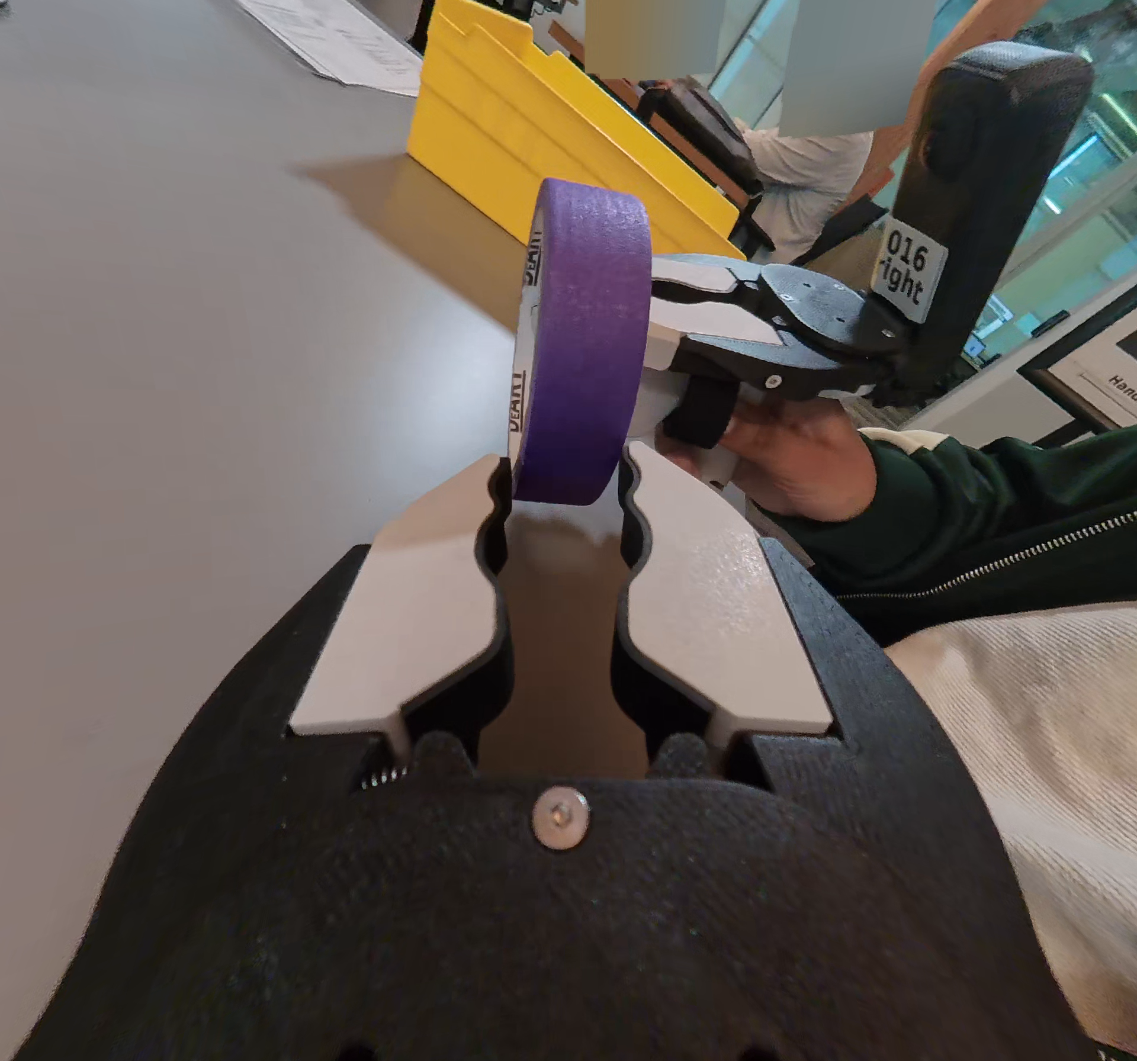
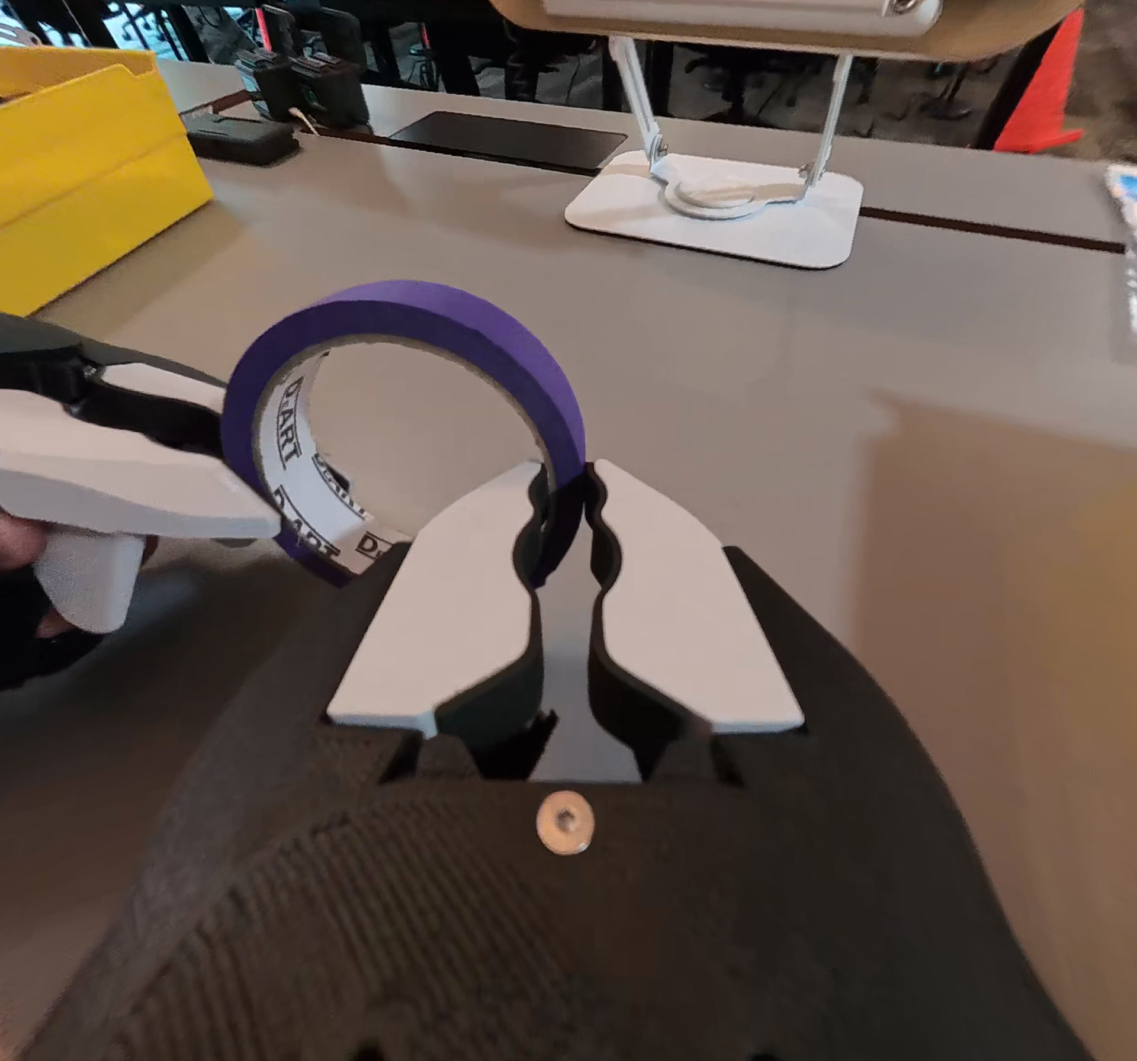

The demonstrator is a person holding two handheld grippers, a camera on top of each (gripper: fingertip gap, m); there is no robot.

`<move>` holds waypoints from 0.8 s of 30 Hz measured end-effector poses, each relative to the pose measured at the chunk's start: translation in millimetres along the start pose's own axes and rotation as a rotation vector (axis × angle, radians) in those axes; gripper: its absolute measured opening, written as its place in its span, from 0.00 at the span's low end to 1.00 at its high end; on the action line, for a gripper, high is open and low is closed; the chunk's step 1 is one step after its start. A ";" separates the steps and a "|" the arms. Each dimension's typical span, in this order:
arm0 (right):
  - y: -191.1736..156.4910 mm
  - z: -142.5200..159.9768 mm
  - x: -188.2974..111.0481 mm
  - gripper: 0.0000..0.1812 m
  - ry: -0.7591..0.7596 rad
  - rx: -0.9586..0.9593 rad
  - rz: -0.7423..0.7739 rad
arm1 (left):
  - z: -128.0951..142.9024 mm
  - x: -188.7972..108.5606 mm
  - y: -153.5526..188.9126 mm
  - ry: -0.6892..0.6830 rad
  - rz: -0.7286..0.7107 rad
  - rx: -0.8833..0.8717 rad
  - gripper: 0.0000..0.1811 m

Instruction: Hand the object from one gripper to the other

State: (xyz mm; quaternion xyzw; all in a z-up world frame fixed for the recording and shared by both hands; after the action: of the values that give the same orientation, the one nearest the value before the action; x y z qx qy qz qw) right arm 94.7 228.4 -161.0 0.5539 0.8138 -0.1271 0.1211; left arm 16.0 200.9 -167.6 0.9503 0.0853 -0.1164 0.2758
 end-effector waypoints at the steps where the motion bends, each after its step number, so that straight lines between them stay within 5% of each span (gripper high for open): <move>1: -0.3 -1.6 -0.8 0.06 0.004 -0.017 0.009 | -0.6 -0.4 -0.7 0.006 -0.005 0.003 0.20; 24: -16.8 -1.0 -0.6 0.08 -0.013 -0.068 -0.078 | -17.7 -11.6 -8.1 0.135 -0.005 0.035 0.17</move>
State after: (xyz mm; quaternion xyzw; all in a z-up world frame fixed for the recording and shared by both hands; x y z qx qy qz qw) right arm 79.2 222.2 -158.7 0.5165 0.8378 -0.1077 0.1403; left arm 6.2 216.2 -154.1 0.9605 0.1038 -0.0541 0.2523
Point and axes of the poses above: each gripper's, where its closed fingertips meet, x out along the fingers, z out of its underside, y = z × x across the jaws, the point moved 1 cm from there along -x, back along the fingers, and after that the axes turned 6 degrees about -z, right-handed, at the moved point
